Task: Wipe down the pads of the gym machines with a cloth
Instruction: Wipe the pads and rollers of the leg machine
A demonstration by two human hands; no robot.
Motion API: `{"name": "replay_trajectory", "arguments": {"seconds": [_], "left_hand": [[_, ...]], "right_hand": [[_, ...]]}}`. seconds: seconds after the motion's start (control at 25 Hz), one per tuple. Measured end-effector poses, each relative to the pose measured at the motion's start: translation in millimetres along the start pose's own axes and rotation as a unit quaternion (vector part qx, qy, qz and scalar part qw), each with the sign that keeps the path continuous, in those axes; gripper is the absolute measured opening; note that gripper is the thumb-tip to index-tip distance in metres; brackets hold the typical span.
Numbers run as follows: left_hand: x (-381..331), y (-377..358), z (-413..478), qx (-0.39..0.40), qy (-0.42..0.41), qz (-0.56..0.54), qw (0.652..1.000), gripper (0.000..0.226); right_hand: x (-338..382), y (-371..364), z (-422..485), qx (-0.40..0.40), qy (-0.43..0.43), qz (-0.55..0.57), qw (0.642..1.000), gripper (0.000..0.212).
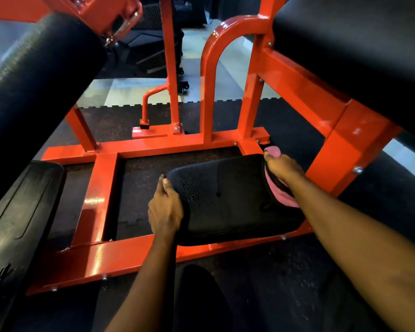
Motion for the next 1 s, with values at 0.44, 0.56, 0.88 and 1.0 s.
{"name": "replay_trajectory", "arguments": {"seconds": [0.44,0.56,0.88,1.0], "left_hand": [[2.3,1.1,-1.2,-0.014,0.016,-0.009,1.000,0.054],[2.0,-0.5,-1.5,-0.010,0.017,-0.015,1.000,0.053],[34.4,13.6,-12.2,0.045,-0.040,-0.037,0.998,0.046],[42.7,10.1,-14.0,0.042,-0.068,-0.065,0.995,0.042]], "right_hand": [[-28.8,-47.0,-143.3,-0.011,0.463,-0.198,0.864,0.073],[-36.2,-51.4,-144.1,-0.038,0.459,-0.199,0.865,0.072],[103.3,-74.8,-68.8,-0.022,0.359,-0.186,0.915,0.064],[69.7,-73.6,-104.6,-0.012,0.466,-0.167,0.869,0.066]]}}
Point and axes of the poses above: each hand's wrist, its own z-axis towards the middle knuckle, its own y-axis out of the back of the hand, x = y × z, the point moved 2 cm from there along z, towards the middle knuckle, and after that the axes turned 9 degrees about -y, right-handed, at the moved point
